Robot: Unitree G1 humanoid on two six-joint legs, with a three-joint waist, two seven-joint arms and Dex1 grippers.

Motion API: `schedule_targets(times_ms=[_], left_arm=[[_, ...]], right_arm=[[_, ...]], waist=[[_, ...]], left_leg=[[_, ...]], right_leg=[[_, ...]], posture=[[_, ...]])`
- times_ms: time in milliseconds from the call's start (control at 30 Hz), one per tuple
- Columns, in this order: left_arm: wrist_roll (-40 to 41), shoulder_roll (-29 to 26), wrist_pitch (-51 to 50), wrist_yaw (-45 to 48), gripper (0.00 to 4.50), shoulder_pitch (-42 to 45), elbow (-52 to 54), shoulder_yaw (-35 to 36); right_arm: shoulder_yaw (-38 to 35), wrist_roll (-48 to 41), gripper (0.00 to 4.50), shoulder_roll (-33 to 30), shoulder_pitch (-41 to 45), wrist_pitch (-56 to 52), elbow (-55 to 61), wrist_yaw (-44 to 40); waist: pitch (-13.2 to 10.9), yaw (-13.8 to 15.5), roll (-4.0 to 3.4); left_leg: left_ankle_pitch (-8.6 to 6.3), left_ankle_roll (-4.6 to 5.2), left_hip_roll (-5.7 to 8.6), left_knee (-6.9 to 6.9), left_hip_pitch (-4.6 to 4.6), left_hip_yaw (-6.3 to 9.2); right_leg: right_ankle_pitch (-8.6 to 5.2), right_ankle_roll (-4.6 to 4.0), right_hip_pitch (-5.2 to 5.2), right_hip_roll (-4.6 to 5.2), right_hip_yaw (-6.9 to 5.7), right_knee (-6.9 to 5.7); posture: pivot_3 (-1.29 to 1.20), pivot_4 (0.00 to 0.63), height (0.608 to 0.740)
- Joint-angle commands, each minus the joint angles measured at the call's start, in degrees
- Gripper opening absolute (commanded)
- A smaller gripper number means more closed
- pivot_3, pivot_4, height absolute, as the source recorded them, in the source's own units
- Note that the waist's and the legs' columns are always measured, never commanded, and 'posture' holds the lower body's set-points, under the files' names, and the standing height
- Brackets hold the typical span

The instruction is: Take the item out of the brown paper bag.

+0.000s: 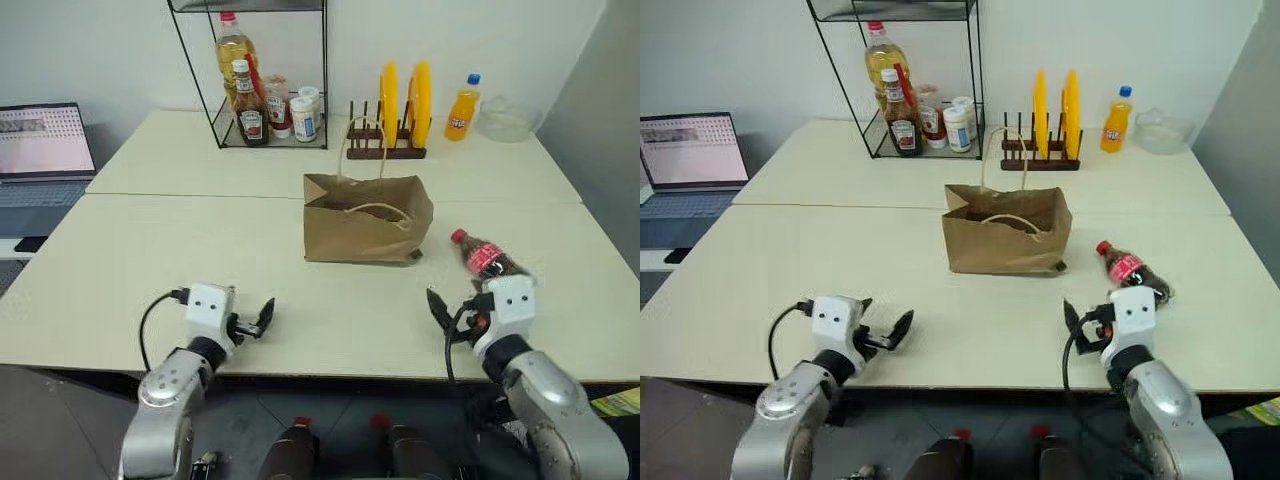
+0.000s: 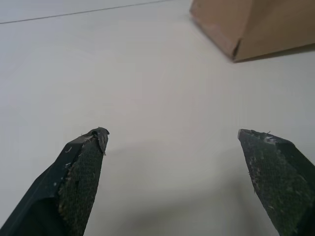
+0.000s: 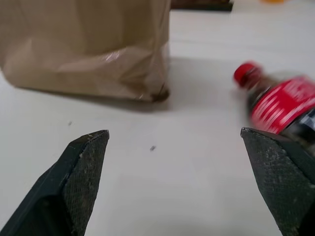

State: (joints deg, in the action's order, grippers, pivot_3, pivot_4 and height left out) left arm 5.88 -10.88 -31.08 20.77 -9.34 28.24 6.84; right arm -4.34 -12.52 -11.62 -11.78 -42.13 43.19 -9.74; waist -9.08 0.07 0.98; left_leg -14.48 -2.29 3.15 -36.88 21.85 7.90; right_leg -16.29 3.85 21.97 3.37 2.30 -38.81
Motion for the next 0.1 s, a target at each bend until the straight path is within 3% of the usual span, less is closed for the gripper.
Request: schedule_targets(times_ms=[33,100], left_arm=[[-1.1,1.8,-1.4,-3.7,4.49,-1.6,4.7,-4.3],[-1.5,2.3,-1.9,-5.0,4.49,-2.2,4.9,-5.7]], right_arm=[[-1.4,-0.6,4.50,2.9,-2.4,-0.8,2.2,3.0],[-1.9,-0.9,4.50,3.8,-2.7,-1.2,2.1,3.7]], waist=[[0.0,-0.2,0.01],[0.0,-0.2,0.01]], left_leg=[[-0.03,0.01,-0.03,0.00,-0.02,0.01],[-0.04,0.01,-0.05,0.09,0.00,-0.01]], right_leg=[[-0.02,0.02,0.01,0.00,0.03,0.00],[-0.05,0.00,0.10,-0.01,0.05,-0.01]], posture=[[0.00,0.150,0.740],[0.00,0.150,0.740]])
